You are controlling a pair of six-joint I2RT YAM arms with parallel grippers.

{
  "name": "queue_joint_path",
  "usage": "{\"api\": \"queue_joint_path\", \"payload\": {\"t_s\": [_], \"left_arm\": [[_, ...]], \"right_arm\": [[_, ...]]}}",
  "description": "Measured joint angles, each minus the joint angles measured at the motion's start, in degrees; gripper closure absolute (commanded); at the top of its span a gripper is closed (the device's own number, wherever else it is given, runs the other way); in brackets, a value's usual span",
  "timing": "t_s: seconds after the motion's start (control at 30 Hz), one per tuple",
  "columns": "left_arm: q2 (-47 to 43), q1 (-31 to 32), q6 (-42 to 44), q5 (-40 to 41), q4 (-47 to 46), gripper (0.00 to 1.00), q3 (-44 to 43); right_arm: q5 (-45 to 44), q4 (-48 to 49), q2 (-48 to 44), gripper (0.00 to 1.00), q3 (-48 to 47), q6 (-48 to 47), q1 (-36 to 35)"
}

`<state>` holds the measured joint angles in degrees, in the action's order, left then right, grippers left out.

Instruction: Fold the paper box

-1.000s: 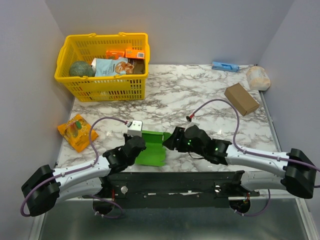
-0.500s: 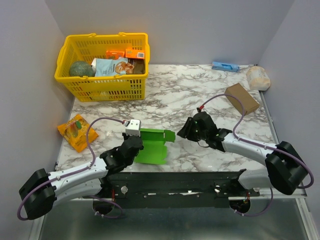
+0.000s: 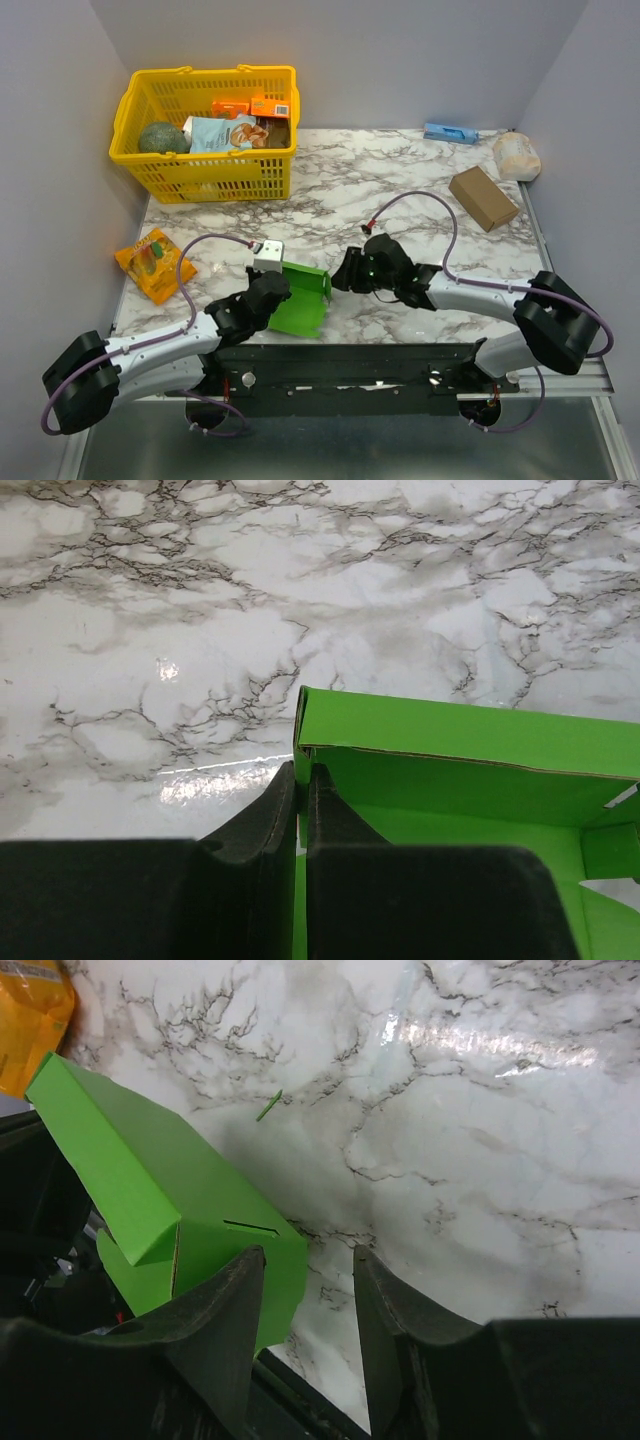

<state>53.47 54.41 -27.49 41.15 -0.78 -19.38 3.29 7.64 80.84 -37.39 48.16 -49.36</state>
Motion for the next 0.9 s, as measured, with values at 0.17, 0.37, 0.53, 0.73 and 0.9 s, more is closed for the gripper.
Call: {"api": "queue_joint_path", "payload": {"t_s": [0.17,0.37,0.53,0.73,0.9], "left_arm": [[0.55,-0.15,0.04,0.72,0.61,1.00,0.00],[1.09,-0.42,0.22,1.86,1.44,1.00,0.00],[1.09,-0.42,0.26,1.92,1.79,1.00,0.00],[1.07,-0.46,0.24,2.21,1.73,1.00,0.00],[0.92,-0.72,0.00,3.32,0.87,1.00,0.00]], "right_arm": [[-2.60,-0.96,1.64,0.48,-1.20,4.46,-2.84],[-8.20,-3.43,3.34,0.42,-2.86,11.91,-6.27],[-13.53,-4.48,4.68,0.39,-2.91,21.09,-6.88],[-19.61,-10.67,7.50,0.34,-7.34,30.29,-6.95],[-23.56,-18.08,10.45,0.34,-14.21,34.25,-6.95]]}}
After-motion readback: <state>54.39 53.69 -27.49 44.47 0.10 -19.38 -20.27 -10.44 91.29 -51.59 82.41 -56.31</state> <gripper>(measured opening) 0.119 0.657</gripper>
